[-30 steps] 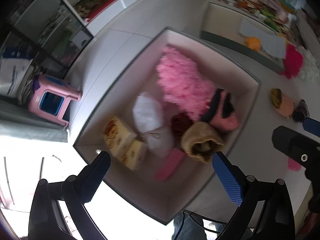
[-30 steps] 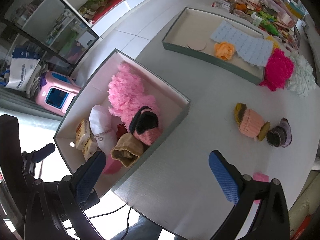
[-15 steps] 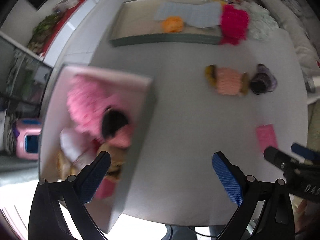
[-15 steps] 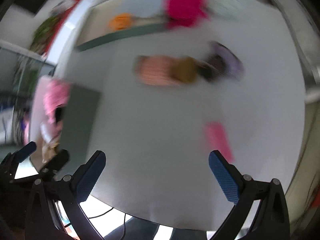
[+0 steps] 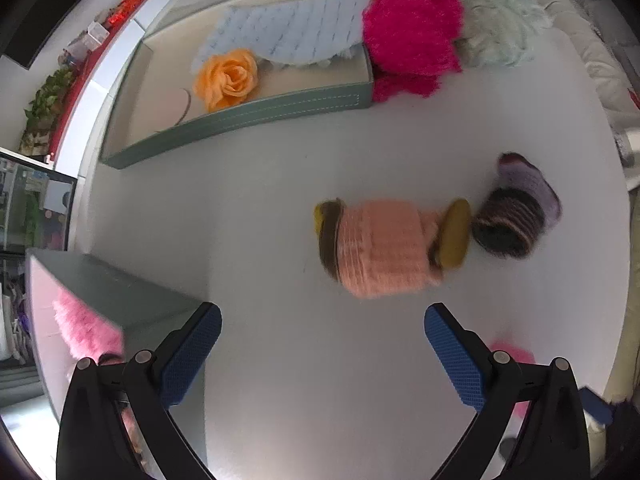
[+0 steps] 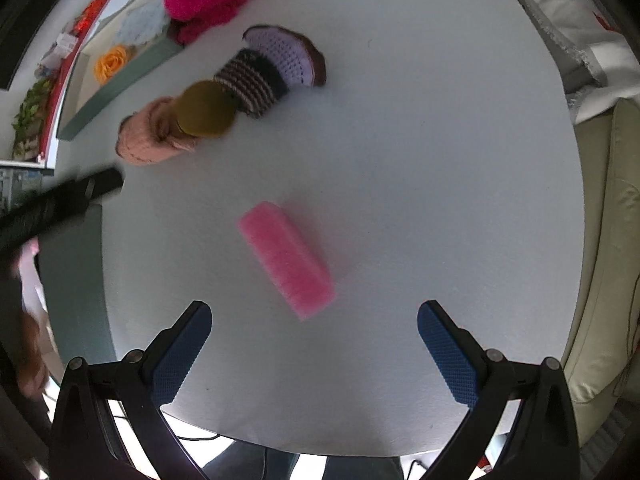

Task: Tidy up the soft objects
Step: 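Move both grippers back over the table toward the pink sponge and knit glove, then grasp the pink knit glove with the left gripper while the right grasps the pink sponge, then carry the glove with the left gripper while the right carries the sponge to the box, then lower the glove and sponge into the white box and open both grippers, then move both grippers back over the table toward the yellow pad and striped slipper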

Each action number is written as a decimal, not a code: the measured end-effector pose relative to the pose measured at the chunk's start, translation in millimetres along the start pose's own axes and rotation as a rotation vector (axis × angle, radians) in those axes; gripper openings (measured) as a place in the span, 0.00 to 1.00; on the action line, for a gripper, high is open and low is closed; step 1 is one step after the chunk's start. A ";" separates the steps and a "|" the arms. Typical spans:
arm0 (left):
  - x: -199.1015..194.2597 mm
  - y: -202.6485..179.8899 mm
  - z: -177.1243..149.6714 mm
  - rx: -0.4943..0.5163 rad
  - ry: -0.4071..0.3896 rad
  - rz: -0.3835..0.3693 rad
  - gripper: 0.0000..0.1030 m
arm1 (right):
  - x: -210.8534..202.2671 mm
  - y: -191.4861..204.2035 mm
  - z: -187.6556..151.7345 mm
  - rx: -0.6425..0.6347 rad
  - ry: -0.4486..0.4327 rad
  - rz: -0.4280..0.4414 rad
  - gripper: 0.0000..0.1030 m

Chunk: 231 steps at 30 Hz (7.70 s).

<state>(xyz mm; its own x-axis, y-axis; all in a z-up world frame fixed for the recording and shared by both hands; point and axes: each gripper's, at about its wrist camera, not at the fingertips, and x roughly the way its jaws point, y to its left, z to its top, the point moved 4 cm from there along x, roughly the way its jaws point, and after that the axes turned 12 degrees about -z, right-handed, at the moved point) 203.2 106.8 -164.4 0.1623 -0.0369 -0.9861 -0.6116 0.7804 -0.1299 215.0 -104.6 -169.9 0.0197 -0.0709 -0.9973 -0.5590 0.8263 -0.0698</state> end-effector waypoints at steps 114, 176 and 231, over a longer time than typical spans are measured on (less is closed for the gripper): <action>-142.0 227.3 -218.1 -0.451 -0.306 -0.120 0.67 | -111.5 234.6 -53.5 -0.549 -0.154 -0.006 0.26; -112.9 275.5 -225.4 -0.610 -0.243 -0.078 0.67 | -116.2 377.3 -65.3 -0.811 -0.180 -0.024 0.26; -13.4 24.0 -21.9 -0.199 0.013 -0.040 0.99 | 40.4 -6.7 131.4 0.381 0.035 0.145 0.82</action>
<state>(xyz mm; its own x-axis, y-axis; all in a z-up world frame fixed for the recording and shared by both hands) 169.4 112.4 -156.5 0.1801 -0.0744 -0.9808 -0.7459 0.6398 -0.1855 328.5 -39.6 -212.8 -0.0684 0.0485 -0.9965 -0.2069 0.9764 0.0617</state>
